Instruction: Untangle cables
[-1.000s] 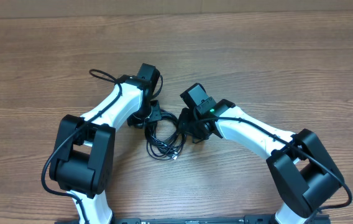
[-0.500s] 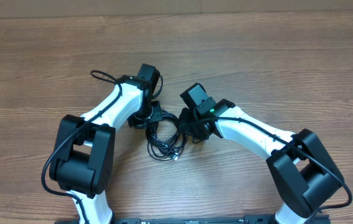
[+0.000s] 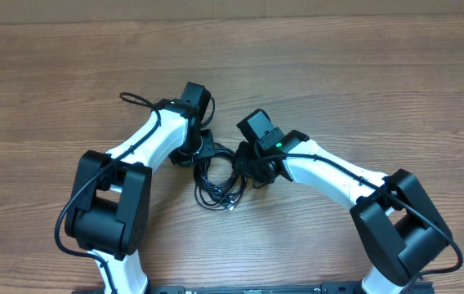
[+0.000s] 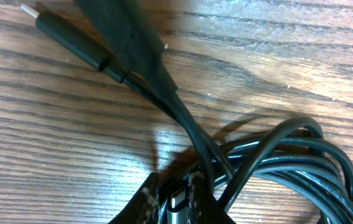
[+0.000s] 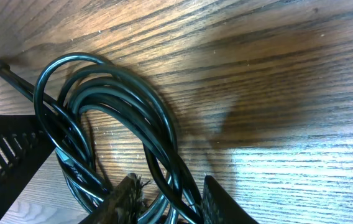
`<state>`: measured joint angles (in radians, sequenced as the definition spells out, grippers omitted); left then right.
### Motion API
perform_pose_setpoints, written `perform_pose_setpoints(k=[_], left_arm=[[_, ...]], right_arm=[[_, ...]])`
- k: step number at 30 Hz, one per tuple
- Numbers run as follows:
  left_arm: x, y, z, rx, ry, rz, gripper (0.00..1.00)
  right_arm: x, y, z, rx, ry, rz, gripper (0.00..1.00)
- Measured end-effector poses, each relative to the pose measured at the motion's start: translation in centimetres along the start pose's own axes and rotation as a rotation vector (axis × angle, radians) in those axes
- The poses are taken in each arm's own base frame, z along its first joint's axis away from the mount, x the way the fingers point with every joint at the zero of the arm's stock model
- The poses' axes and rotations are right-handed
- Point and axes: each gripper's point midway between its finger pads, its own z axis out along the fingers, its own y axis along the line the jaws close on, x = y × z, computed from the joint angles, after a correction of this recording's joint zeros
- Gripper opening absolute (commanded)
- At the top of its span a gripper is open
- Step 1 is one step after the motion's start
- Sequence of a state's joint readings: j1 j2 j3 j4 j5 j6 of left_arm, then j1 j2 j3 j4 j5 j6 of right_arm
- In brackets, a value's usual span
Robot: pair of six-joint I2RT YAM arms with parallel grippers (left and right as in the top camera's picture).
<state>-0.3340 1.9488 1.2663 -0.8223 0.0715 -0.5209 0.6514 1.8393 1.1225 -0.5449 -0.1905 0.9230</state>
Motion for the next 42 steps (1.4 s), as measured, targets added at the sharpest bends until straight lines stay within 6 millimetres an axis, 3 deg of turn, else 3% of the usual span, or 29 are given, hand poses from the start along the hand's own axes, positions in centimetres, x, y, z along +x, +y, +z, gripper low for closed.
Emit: perform_pose_setpoints(k=[2,3,4,15,21,34,42], left_arm=[[0.1,-0.1,0.0,0.004,0.003,0.0,0.15],[0.1,-0.1,0.0,0.004,0.006,0.0,0.06],[0.2,0.0,0.0,0.004,0.009,-0.003,0.04],[1.7,0.5,-0.4,-0.019,0.08,0.022,0.04],[2.0,0.6,-1.7,-0.036,0.112,0.021,0.04],[2.1,0.0,-2.5,-0.017,0.129,0.019,0.04],[3.0,-1.6,-2.4,-0.005,0.135,0.067,0.04]], right_arm=[[0.0,0.0,0.0,-0.001,0.0,-0.001,0.31],[0.0,0.0,0.0,-0.001,0.0,-0.001,0.31],[0.0,0.0,0.0,0.0,-0.001,0.0,0.31],[0.0,0.0,0.0,-0.001,-0.001,-0.001,0.31],[0.0,0.0,0.0,-0.001,-0.002,0.0,0.15],[0.4,-0.8,0.4,0.016,0.01,0.074,0.17],[0.8,-0.7,0.7,-0.007,0.028,0.1,0.08]])
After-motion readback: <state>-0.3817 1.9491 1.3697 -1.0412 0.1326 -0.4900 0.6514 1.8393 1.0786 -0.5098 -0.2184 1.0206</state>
